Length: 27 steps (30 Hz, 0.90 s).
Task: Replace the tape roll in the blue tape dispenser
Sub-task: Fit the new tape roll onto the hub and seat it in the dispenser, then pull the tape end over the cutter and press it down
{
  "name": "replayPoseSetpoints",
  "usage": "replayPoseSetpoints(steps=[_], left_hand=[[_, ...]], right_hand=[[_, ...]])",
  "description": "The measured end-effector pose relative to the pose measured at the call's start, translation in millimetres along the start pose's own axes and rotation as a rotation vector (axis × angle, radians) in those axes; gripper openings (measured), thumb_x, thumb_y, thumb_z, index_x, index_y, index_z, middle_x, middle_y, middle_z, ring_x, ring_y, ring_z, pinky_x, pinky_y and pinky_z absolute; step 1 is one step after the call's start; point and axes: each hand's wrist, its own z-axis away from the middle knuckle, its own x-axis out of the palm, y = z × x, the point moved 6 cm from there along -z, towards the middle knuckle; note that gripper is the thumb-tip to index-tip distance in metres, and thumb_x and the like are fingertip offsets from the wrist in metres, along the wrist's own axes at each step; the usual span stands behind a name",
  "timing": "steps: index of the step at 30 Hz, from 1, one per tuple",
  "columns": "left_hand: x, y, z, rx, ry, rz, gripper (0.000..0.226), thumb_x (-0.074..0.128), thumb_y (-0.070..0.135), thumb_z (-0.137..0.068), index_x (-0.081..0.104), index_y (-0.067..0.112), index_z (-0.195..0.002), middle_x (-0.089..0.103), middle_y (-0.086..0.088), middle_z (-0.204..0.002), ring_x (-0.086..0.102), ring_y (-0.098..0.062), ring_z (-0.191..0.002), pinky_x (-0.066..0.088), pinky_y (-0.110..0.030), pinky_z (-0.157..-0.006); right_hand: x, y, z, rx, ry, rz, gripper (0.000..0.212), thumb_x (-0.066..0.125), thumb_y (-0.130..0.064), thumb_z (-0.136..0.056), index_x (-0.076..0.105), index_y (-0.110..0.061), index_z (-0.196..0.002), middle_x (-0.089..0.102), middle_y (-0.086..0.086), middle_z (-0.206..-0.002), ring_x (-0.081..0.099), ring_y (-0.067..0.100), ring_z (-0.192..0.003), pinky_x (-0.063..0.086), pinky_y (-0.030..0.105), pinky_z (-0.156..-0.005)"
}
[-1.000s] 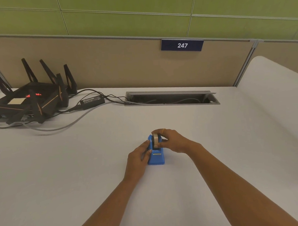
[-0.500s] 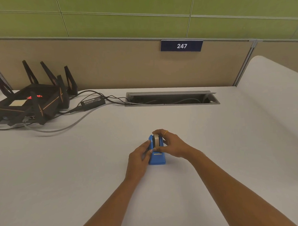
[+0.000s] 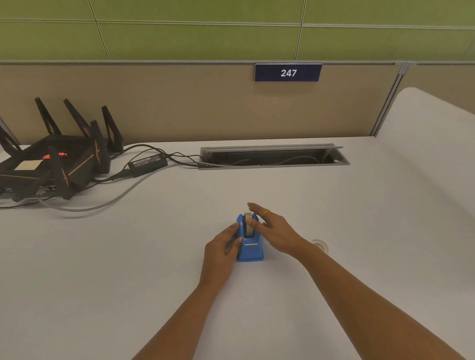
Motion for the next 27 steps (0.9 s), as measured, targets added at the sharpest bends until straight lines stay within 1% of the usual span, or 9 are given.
replayPoseSetpoints(steps=[3, 7, 8, 10, 12, 15, 20, 24, 27], left_hand=[[-0.1, 0.4, 0.0, -0.003, 0.008, 0.005, 0.036, 0.054, 0.017, -0.087, 0.053, 0.011, -0.123, 0.056, 0.009, -0.115, 0.055, -0.006, -0.104, 0.04, 0.001, -0.081], [0.2, 0.2, 0.3, -0.012, 0.004, 0.015, 0.035, 0.053, 0.019, -0.088, 0.053, 0.012, -0.123, 0.057, 0.007, -0.115, 0.056, -0.008, -0.105, 0.041, -0.001, -0.081], [0.2, 0.1, 0.3, -0.015, 0.004, 0.016, 0.035, 0.053, 0.02, -0.088, 0.053, 0.013, -0.123, 0.057, 0.007, -0.115, 0.056, -0.008, -0.105, 0.042, -0.003, -0.081], [0.2, 0.2, 0.7, -0.022, 0.004, 0.015, 0.036, 0.052, 0.02, -0.089, 0.052, 0.013, -0.124, 0.057, 0.007, -0.115, 0.056, -0.008, -0.104, 0.043, -0.009, -0.083], [0.2, 0.8, 1.2, -0.023, 0.003, 0.01, 0.036, 0.052, 0.021, -0.089, 0.051, 0.014, -0.124, 0.057, 0.007, -0.114, 0.056, -0.008, -0.104, 0.043, -0.013, -0.085], [0.4, 1.9, 1.4, -0.018, 0.001, 0.005, 0.036, 0.051, 0.021, -0.089, 0.051, 0.014, -0.124, 0.059, 0.004, -0.115, 0.056, -0.009, -0.104, 0.043, -0.018, -0.087], [0.5, 5.2, 1.7, 0.0, 0.0, 0.005, 0.033, 0.051, 0.02, -0.089, 0.052, 0.015, -0.122, 0.06, 0.004, -0.113, 0.057, -0.01, -0.102, 0.044, -0.02, -0.088], [0.8, 8.0, 2.2, 0.018, -0.003, -0.004, 0.033, 0.051, 0.02, -0.089, 0.052, 0.016, -0.122, 0.059, 0.004, -0.114, 0.057, -0.012, -0.103, 0.046, -0.027, -0.092], [1.6, 8.4, 1.8, 0.021, -0.009, -0.032, 0.035, 0.05, 0.021, -0.09, 0.05, 0.013, -0.124, 0.057, 0.003, -0.116, 0.056, -0.014, -0.105, 0.046, -0.03, -0.094]], right_hand=[[-3.4, 2.7, 3.5, 0.018, 0.048, -0.011, 0.042, 0.041, -0.033, -0.095, 0.039, -0.021, -0.135, 0.042, 0.004, -0.144, 0.037, 0.018, -0.133, 0.026, 0.019, -0.1], [-5.5, 2.3, 6.9, 0.057, 0.151, -0.067, 0.04, 0.044, -0.031, -0.094, 0.047, -0.015, -0.13, 0.052, 0.007, -0.135, 0.048, 0.018, -0.123, 0.034, 0.014, -0.092], [-5.5, 2.5, 7.7, 0.083, 0.178, -0.118, 0.041, 0.046, -0.031, -0.093, 0.047, -0.014, -0.13, 0.053, 0.007, -0.135, 0.049, 0.02, -0.122, 0.037, 0.018, -0.096], [-4.3, 2.6, 9.2, 0.134, 0.213, -0.216, 0.044, 0.051, -0.034, -0.091, 0.048, -0.012, -0.129, 0.053, 0.009, -0.133, 0.05, 0.024, -0.121, 0.042, 0.036, -0.104], [-2.9, 1.3, 10.2, 0.155, 0.225, -0.253, 0.047, 0.054, -0.035, -0.088, 0.049, -0.012, -0.128, 0.054, 0.008, -0.132, 0.052, 0.024, -0.119, 0.043, 0.043, -0.104], [-1.9, -0.4, 12.4, 0.151, 0.226, -0.26, 0.046, 0.057, -0.033, -0.087, 0.05, -0.012, -0.128, 0.054, 0.008, -0.132, 0.054, 0.024, -0.117, 0.045, 0.036, -0.101], [-0.7, 1.0, 15.9, 0.146, 0.189, -0.267, 0.047, 0.058, -0.03, -0.087, 0.048, -0.014, -0.13, 0.054, 0.008, -0.133, 0.053, 0.024, -0.119, 0.044, 0.03, -0.096], [-0.5, 1.2, 17.0, 0.135, 0.168, -0.269, 0.046, 0.06, -0.025, -0.086, 0.048, -0.016, -0.129, 0.055, 0.009, -0.132, 0.051, 0.023, -0.122, 0.043, 0.038, -0.103], [-0.5, 1.1, 17.1, 0.119, 0.16, -0.251, 0.045, 0.061, -0.021, -0.086, 0.049, -0.017, -0.129, 0.054, 0.009, -0.133, 0.05, 0.024, -0.123, 0.043, 0.038, -0.103]])
